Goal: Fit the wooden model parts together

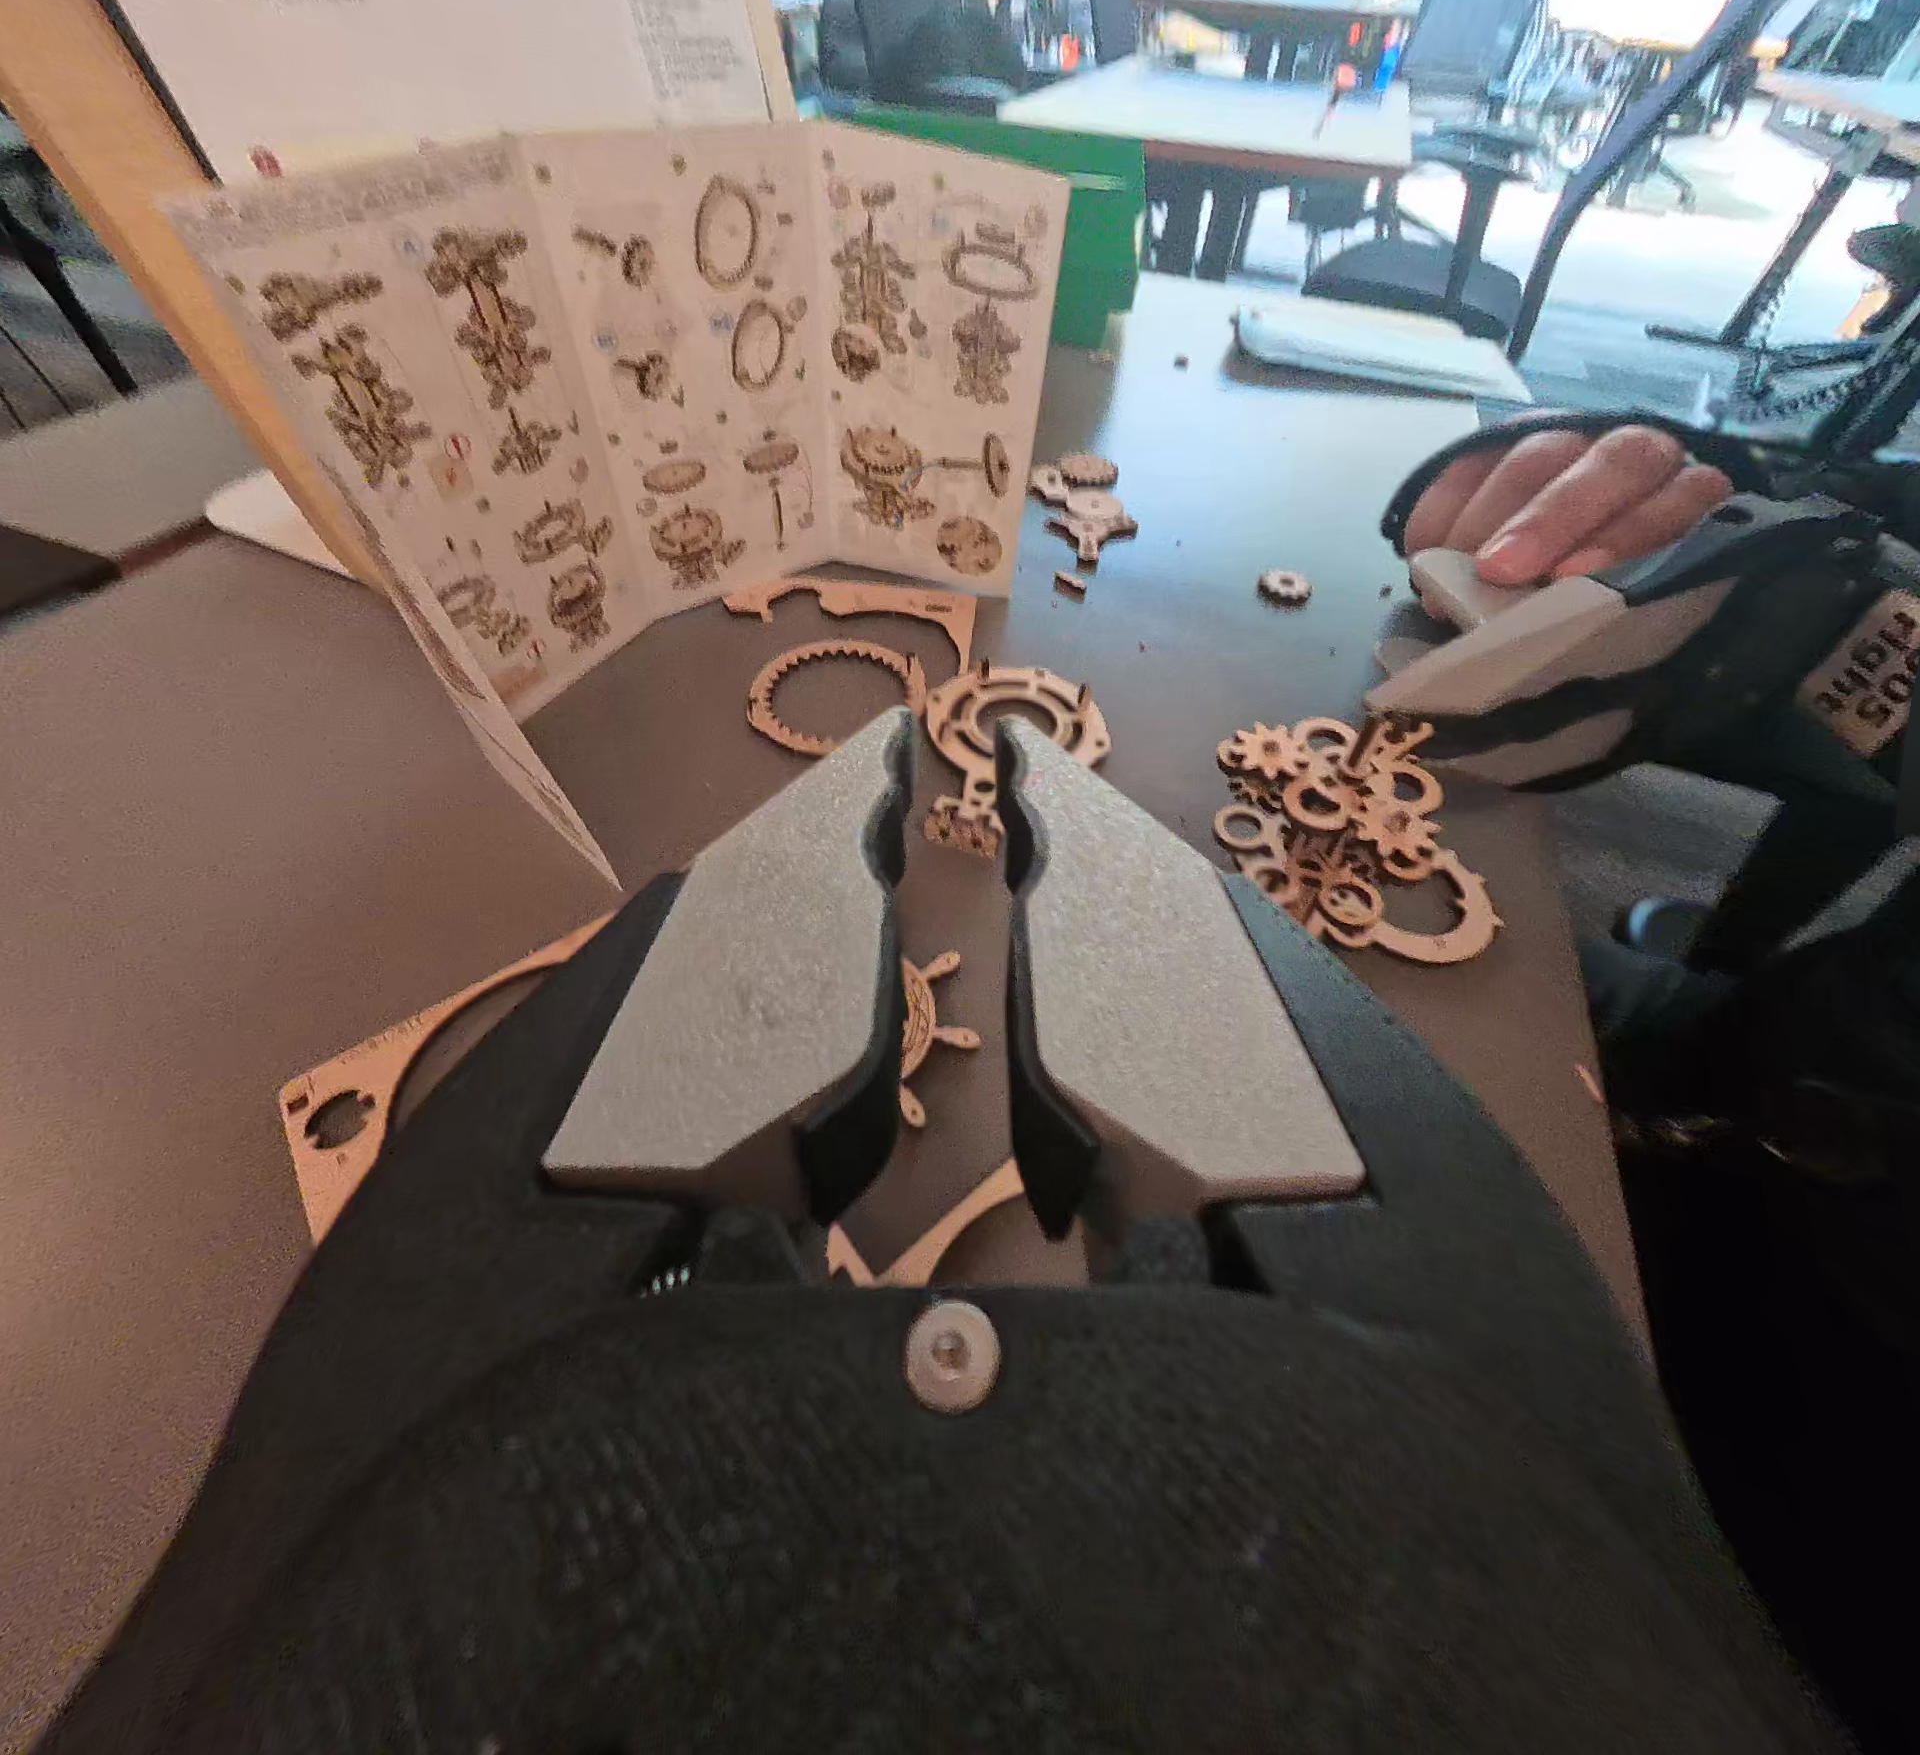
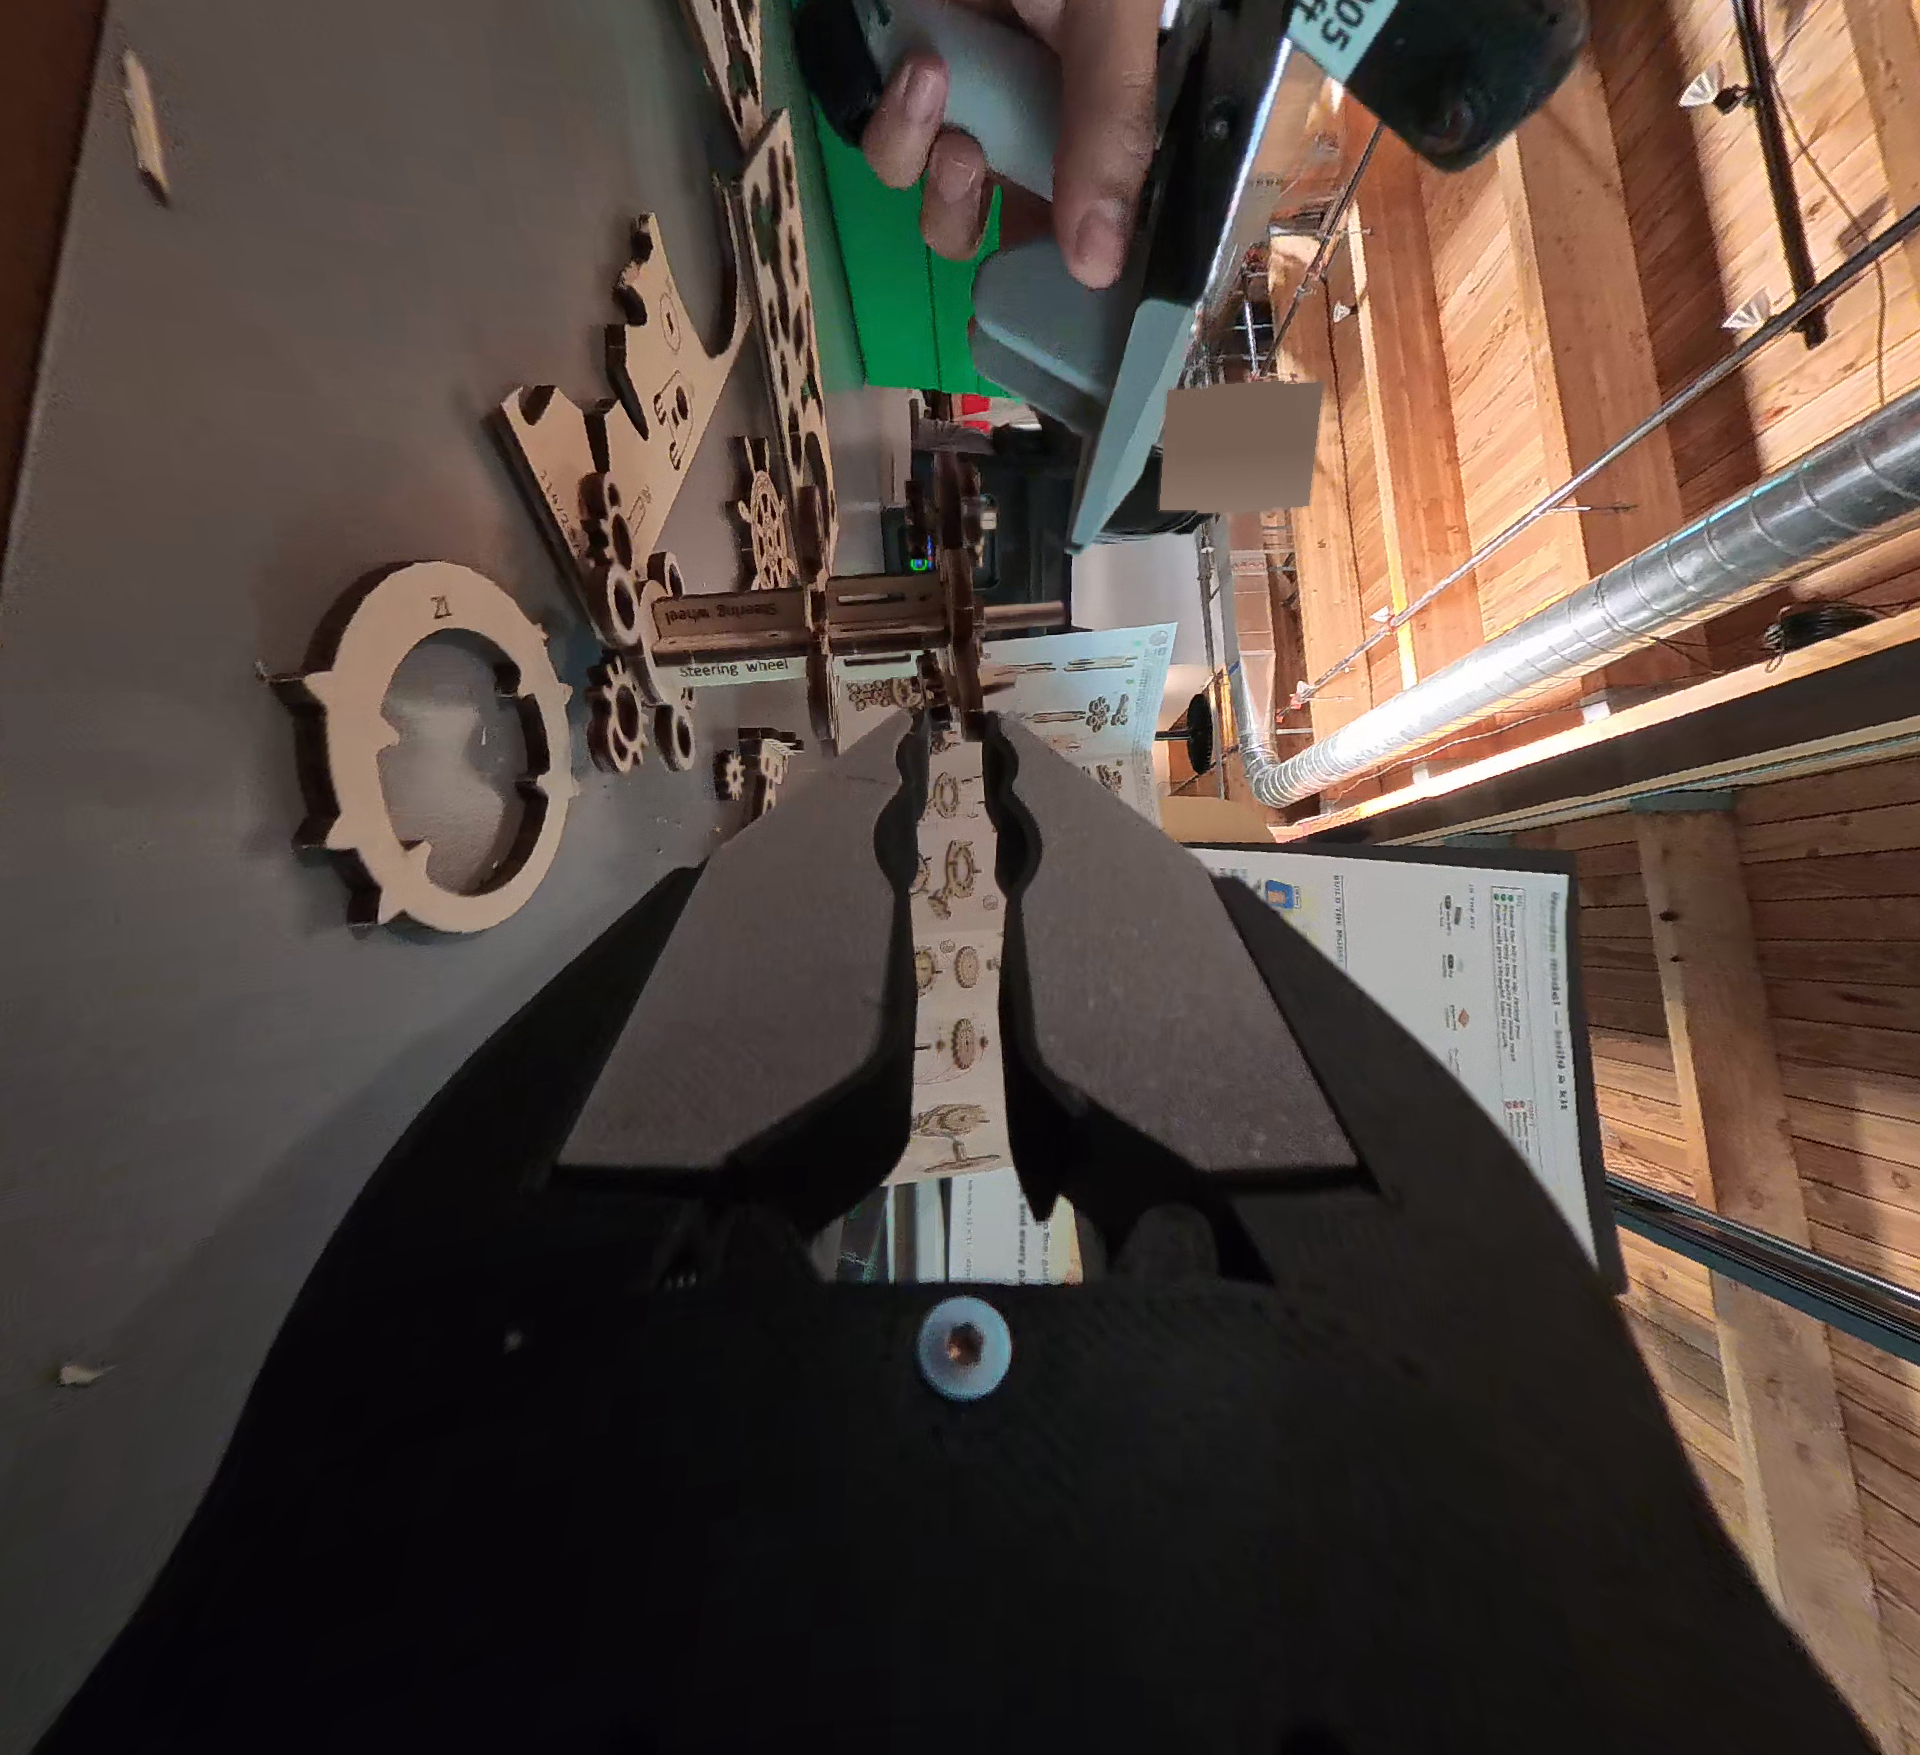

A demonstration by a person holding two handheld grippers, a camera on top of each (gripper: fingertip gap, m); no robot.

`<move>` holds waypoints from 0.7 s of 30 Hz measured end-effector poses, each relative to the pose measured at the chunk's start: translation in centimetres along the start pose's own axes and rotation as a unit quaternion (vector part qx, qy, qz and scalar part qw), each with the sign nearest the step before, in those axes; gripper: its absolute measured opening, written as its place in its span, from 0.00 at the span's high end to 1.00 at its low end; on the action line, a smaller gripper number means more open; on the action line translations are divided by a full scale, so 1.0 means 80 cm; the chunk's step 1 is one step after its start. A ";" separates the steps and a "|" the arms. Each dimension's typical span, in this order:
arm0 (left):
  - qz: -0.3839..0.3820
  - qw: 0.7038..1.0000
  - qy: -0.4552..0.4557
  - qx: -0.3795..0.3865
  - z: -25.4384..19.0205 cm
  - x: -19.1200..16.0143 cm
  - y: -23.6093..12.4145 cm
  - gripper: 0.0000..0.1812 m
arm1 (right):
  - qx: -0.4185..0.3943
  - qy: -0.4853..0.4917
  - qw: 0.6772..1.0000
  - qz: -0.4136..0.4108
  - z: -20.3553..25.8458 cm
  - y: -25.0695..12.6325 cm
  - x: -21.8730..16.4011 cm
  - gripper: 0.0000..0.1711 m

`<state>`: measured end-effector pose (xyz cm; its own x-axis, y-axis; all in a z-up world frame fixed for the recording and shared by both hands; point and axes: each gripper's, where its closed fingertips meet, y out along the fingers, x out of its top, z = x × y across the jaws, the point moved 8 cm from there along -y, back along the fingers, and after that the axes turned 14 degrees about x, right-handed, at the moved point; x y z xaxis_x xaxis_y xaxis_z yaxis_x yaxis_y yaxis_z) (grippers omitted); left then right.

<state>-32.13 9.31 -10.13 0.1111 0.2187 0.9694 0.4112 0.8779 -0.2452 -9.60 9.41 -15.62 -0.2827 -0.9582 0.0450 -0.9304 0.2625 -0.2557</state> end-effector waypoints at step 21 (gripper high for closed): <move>0.073 0.972 0.142 -0.175 -0.099 0.019 0.017 0.94 | 0.008 0.018 1.000 -0.001 0.001 0.003 -0.002 0.97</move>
<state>-24.21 7.46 -9.05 0.4164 0.1599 0.8950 0.6489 0.6373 -0.4157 -9.73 9.63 -15.76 -0.2893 -0.9539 0.0799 -0.9275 0.2586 -0.2700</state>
